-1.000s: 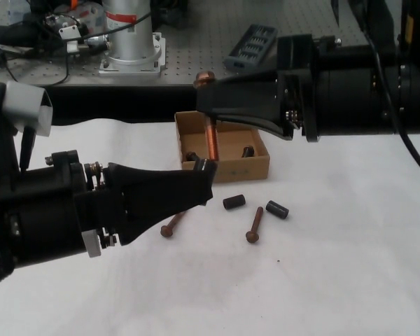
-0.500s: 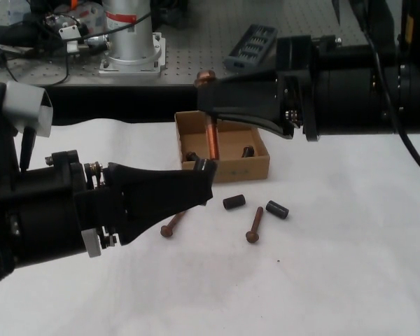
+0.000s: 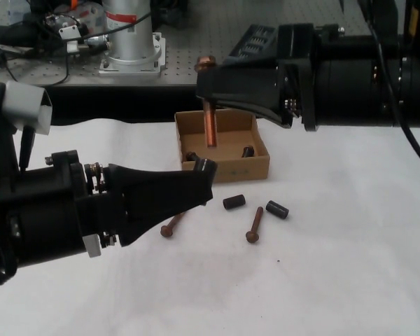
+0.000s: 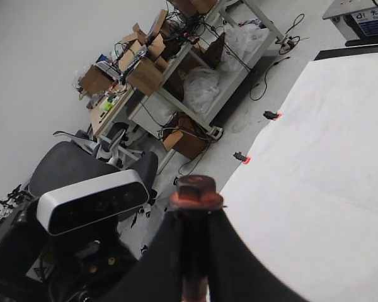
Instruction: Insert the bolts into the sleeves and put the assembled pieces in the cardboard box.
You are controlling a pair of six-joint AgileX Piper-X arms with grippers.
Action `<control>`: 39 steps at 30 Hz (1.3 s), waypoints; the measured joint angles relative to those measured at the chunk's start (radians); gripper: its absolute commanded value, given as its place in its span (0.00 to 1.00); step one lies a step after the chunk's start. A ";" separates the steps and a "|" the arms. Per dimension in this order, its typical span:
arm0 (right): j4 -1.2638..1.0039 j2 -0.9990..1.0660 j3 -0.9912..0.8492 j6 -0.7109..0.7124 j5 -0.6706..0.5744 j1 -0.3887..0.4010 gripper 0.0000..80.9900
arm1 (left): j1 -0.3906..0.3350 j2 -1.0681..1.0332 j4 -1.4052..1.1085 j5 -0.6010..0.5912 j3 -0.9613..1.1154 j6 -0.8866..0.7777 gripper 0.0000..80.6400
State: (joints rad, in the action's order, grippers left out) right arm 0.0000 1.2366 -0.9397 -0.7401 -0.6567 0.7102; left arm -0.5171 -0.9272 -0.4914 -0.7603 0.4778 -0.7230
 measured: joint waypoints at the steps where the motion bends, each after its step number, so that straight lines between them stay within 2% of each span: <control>1: 0.000 0.000 0.000 -0.003 -0.006 0.000 0.03 | 0.000 0.000 0.000 0.000 0.000 0.005 0.01; 16: -0.005 0.000 0.000 -0.060 -0.043 0.000 0.03 | 0.000 0.000 -0.003 0.003 0.000 0.031 0.01; 39: -0.020 0.000 0.000 -0.066 -0.040 0.010 0.03 | 0.000 0.000 -0.059 0.053 0.000 0.032 0.01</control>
State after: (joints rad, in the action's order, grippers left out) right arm -0.0198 1.2366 -0.9397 -0.8058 -0.6964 0.7204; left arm -0.5171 -0.9272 -0.5501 -0.7076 0.4778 -0.6911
